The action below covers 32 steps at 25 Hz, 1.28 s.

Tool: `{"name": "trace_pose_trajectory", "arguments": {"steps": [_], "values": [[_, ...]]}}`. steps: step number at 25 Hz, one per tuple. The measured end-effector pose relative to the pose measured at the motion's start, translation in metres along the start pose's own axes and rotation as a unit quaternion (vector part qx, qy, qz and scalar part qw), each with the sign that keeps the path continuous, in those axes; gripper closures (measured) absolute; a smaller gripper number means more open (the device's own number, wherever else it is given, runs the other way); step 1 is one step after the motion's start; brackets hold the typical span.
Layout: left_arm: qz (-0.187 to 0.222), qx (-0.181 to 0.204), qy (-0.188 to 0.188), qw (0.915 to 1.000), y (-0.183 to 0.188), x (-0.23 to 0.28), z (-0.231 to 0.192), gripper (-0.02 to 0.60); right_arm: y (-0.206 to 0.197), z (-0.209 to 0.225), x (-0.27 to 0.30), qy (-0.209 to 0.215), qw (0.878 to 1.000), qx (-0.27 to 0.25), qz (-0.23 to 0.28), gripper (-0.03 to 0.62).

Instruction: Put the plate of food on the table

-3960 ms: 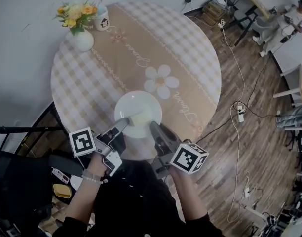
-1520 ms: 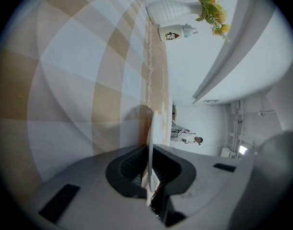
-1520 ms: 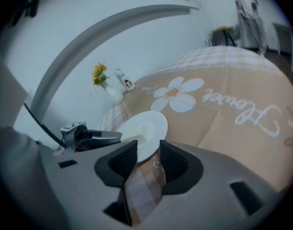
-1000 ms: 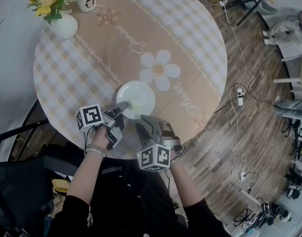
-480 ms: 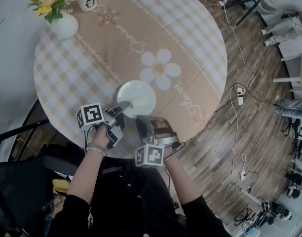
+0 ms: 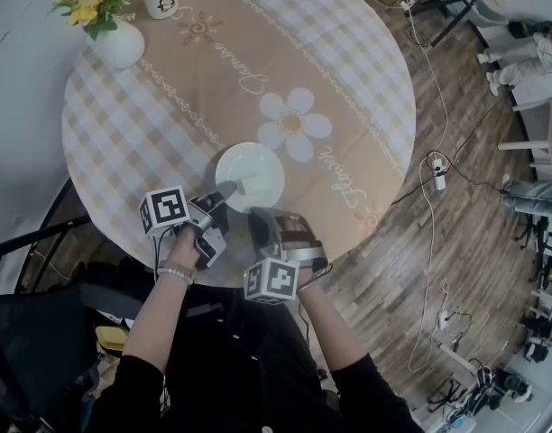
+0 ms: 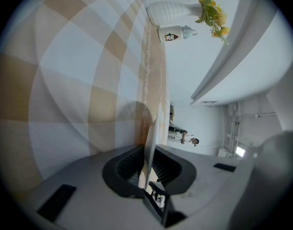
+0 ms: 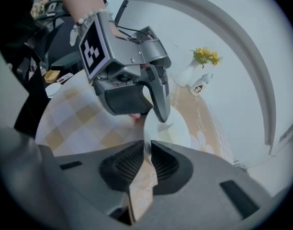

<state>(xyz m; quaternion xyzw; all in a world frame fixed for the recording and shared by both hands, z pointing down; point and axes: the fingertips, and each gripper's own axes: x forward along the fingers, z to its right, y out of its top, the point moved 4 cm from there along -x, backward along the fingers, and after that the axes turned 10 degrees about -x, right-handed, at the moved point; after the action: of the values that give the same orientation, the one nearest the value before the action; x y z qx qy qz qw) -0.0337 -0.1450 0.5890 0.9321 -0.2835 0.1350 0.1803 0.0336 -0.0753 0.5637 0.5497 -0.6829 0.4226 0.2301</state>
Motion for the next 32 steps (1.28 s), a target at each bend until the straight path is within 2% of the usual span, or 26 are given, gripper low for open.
{"name": "trace_pose_trajectory", "arguments": {"steps": [11,17,22,25,28,31,32], "values": [[-0.013,0.000,0.015,0.9998,-0.011,-0.019,-0.007,0.565,0.007,-0.001,0.007,0.004,1.000,0.013,-0.004,0.557],[-0.005,0.003,0.018,0.9998,-0.013,-0.040,-0.011,0.566,0.011,-0.003,0.015,0.008,1.000,0.018,-0.005,0.557],[0.008,0.013,-0.009,0.9998,-0.010,-0.054,0.005,0.566,0.010,-0.006,0.022,0.020,0.998,0.054,0.002,0.554],[0.009,0.032,-0.012,0.9994,-0.011,-0.060,0.012,0.566,0.011,-0.007,0.021,0.028,0.997,0.075,0.003,0.548],[0.010,0.055,-0.018,0.9983,-0.014,-0.066,0.020,0.566,0.013,-0.009,0.016,0.043,0.994,0.101,0.010,0.516],[0.015,0.069,-0.030,0.9971,-0.019,-0.073,0.034,0.566,0.013,-0.007,0.003,0.034,0.988,0.150,0.025,0.519],[0.016,0.076,-0.036,0.9963,-0.021,-0.076,0.040,0.568,0.013,-0.005,-0.004,0.025,0.984,0.175,0.032,0.539]]}}
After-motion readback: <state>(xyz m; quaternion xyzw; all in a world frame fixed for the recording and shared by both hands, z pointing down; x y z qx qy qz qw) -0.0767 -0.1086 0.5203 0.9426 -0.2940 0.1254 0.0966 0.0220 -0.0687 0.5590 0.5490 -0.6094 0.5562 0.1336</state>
